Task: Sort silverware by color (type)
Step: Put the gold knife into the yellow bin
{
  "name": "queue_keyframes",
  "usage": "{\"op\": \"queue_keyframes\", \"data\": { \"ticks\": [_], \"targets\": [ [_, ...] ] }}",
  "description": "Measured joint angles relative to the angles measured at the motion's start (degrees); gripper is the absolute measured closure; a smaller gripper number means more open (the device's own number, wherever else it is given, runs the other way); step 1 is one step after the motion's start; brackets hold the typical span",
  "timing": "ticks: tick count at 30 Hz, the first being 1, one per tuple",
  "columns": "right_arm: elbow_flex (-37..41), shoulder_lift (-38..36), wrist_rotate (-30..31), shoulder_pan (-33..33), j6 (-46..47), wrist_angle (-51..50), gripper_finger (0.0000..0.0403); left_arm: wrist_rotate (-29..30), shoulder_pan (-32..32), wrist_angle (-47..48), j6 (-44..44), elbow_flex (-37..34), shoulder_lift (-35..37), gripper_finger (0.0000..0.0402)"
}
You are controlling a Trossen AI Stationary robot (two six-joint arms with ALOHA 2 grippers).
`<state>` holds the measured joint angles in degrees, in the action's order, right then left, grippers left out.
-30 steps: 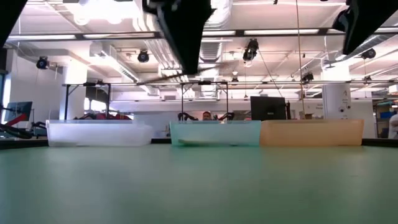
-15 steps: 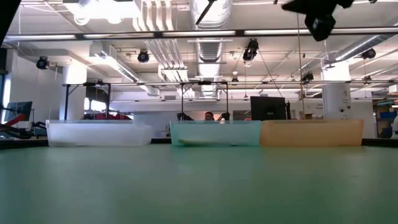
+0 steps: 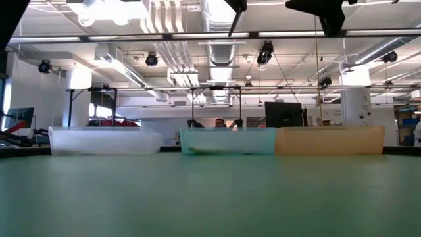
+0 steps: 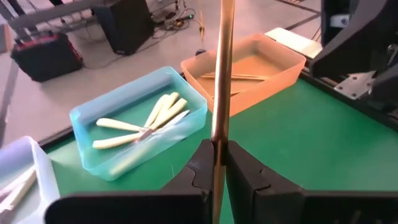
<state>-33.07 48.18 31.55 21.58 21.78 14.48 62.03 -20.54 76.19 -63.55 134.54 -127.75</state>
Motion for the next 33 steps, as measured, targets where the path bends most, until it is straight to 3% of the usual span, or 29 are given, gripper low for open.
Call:
{"op": "queue_keyframes", "data": {
  "ticks": [10,24,33],
  "targets": [
    [-2.97,0.00,0.39,-2.17,0.09,-0.06,0.0165,-3.86,1.87,-10.08,5.91,-0.21,-0.02,0.0397],
    [-3.27,0.00,0.01,-2.14,0.78,1.63,0.0159,-6.29,2.68,-15.29,11.15,-0.23,-0.02,0.0396],
    [-3.29,1.11,0.52,-2.75,0.46,4.50,0.0159,-9.15,3.40,-24.33,20.57,-0.65,-0.04,0.0396]
  ]
}}
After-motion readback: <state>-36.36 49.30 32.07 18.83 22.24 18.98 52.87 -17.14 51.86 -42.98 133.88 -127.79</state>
